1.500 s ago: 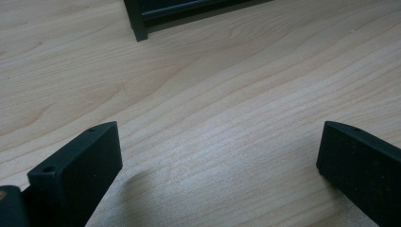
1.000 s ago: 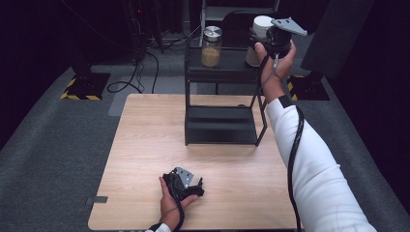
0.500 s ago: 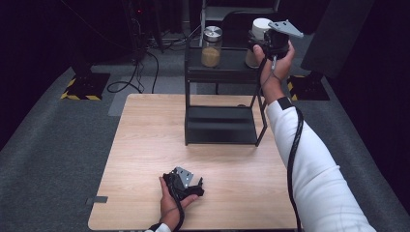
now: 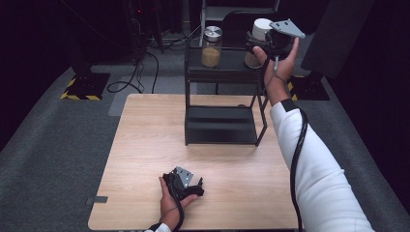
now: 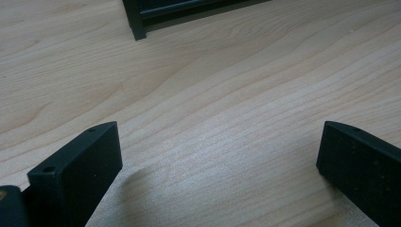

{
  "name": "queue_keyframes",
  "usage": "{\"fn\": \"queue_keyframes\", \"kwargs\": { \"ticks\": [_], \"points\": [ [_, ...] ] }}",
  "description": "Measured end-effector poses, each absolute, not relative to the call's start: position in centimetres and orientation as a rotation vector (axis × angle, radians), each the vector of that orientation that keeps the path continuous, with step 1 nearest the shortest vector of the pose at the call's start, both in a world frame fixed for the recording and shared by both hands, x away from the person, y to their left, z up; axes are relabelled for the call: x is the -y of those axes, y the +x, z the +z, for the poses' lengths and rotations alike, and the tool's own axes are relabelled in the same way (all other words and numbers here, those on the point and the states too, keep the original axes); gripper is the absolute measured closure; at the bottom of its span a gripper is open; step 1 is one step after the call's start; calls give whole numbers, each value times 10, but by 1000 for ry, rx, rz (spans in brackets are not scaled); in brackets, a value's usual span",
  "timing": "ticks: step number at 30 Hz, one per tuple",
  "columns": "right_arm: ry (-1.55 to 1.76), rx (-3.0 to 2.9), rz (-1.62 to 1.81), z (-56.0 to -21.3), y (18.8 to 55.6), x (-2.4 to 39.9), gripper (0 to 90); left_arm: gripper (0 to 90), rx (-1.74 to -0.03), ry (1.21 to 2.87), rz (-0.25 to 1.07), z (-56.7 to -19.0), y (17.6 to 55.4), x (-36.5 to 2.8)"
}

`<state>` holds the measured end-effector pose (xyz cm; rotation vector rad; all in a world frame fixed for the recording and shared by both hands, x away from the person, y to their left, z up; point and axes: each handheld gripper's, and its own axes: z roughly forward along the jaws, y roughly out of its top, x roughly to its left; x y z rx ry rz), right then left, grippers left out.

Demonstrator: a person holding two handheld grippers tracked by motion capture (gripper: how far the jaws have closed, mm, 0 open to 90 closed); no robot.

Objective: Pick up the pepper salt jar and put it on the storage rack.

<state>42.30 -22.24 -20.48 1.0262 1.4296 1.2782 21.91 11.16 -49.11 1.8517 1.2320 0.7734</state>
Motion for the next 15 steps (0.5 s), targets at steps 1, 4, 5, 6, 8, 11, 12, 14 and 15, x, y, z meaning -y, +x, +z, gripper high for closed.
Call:
{"fn": "queue_keyframes", "kwargs": {
  "ticks": [1,4,5,6,8,11,12,14,15],
  "points": [
    [1024,-1430,1278,-204,422,224,38,7,-1232,1851,771,-491,219,-112],
    [1012,-1426,1291,-204,416,228,28,7,-1232,1851,770,-491,219,-112],
    [1006,-1425,1303,-205,413,231,24,6,-1232,1852,772,-491,219,-112],
    [998,-1427,1304,-204,410,232,18,6,-1230,1854,774,-491,219,-112],
    [978,-1423,1296,-203,402,233,10,7,-1230,1854,774,-491,219,-112],
    [965,-1424,1306,-203,389,238,9,6,-1228,1855,777,-491,219,-111],
    [960,-1424,1310,-203,386,240,9,7,-1226,1855,780,-491,219,-111],
    [954,-1430,1299,-204,379,242,8,7,-1223,1855,783,-492,218,-111],
    [951,-1432,1296,-205,376,242,7,7,-1223,1855,784,-492,218,-111]
  ]
}}
